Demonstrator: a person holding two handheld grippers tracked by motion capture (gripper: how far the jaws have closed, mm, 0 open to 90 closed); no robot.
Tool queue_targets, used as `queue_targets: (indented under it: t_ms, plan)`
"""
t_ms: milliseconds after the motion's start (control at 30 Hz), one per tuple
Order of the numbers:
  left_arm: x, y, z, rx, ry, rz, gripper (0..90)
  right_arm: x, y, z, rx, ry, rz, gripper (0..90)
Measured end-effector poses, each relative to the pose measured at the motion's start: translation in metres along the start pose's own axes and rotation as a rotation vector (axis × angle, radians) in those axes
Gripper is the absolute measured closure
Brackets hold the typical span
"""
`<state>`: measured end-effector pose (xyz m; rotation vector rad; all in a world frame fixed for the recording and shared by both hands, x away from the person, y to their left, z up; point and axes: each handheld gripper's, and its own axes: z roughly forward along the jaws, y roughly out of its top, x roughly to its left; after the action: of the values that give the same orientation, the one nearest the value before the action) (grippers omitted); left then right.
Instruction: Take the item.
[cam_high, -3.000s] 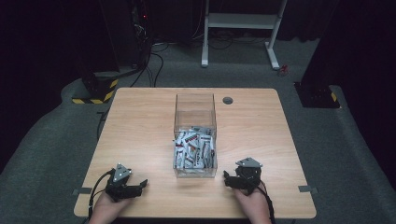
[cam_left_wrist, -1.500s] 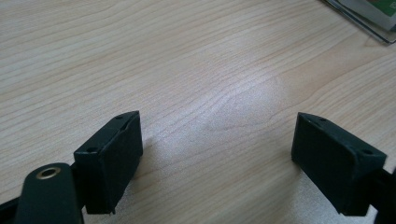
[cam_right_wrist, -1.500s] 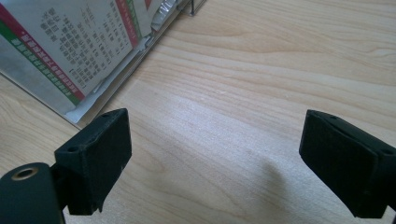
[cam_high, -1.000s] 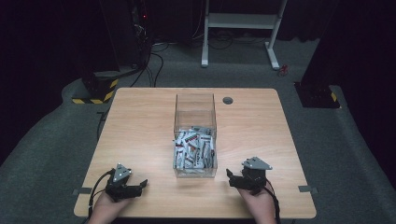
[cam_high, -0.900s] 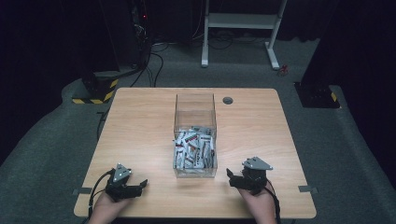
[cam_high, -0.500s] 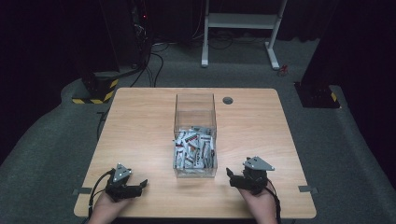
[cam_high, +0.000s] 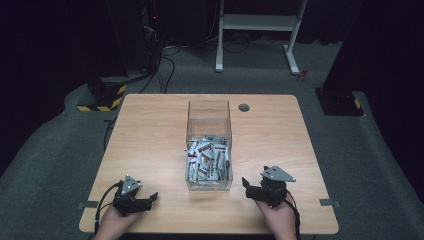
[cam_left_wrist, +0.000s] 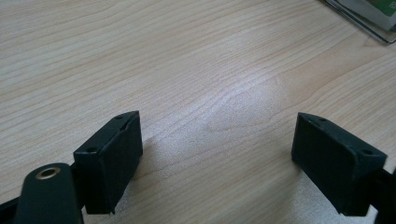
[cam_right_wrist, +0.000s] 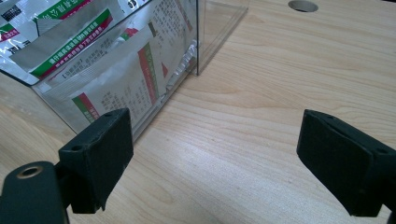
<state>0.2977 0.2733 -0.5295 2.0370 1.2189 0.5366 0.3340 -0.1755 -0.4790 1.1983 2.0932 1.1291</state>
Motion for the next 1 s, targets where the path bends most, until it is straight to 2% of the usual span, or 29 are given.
queue_targets:
  t_ms: [533, 767, 1000]
  plan:
    - [0.000, 0.000, 0.000, 0.001, -0.003, 0.002, 16.4, 0.005, 0.019, -0.013, -0.042, -0.001, -0.020, 11.1]
    - [0.000, 0.000, 0.001, -0.002, 0.001, -0.003, 16.4, 0.007, 0.020, -0.013, -0.044, 0.001, -0.023, 11.2]
    - [0.000, 0.000, 0.001, 0.000, 0.002, -0.003, 15.5, 0.009, 0.024, -0.016, -0.067, 0.002, -0.029, 11.2]
